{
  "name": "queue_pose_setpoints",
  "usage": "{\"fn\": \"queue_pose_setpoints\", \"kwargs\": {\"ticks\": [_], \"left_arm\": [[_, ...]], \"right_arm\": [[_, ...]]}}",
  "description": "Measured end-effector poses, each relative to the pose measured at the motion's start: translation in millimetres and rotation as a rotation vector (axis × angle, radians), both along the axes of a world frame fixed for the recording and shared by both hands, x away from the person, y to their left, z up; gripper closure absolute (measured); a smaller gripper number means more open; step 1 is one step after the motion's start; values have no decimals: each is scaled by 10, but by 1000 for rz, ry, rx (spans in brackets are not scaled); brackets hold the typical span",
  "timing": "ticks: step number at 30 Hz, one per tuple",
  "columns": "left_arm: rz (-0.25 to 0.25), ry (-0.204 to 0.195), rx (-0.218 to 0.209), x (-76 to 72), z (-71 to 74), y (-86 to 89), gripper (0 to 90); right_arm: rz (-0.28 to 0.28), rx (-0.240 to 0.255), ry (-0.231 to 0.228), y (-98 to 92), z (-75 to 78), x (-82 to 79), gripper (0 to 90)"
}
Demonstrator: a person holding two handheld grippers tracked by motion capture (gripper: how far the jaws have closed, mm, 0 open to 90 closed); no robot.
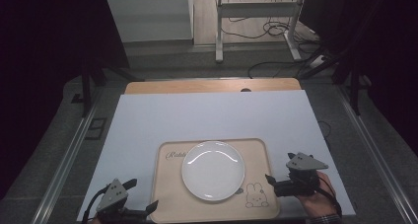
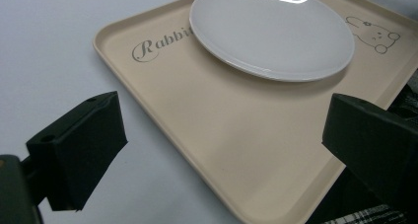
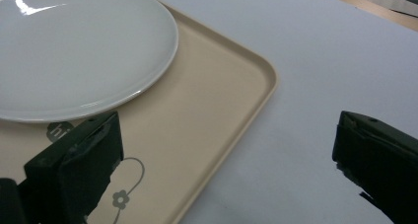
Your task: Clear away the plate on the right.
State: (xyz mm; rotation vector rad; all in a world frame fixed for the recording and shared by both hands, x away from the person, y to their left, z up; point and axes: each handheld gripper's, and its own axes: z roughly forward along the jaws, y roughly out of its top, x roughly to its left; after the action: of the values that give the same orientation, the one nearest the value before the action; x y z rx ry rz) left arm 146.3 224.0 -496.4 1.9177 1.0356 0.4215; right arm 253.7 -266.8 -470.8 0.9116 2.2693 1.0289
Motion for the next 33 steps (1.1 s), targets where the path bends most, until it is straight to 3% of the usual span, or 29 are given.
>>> {"fn": "queue_pose_setpoints", "kwargs": {"ticks": [19, 33], "left_arm": [[3, 3, -3, 4, -1, 2, 28], [2, 4, -3, 5, -1, 2, 27]], "right_arm": [[-88, 86, -13, -351, 12, -74, 0], [-139, 88, -10, -535, -25, -124, 0]]}}
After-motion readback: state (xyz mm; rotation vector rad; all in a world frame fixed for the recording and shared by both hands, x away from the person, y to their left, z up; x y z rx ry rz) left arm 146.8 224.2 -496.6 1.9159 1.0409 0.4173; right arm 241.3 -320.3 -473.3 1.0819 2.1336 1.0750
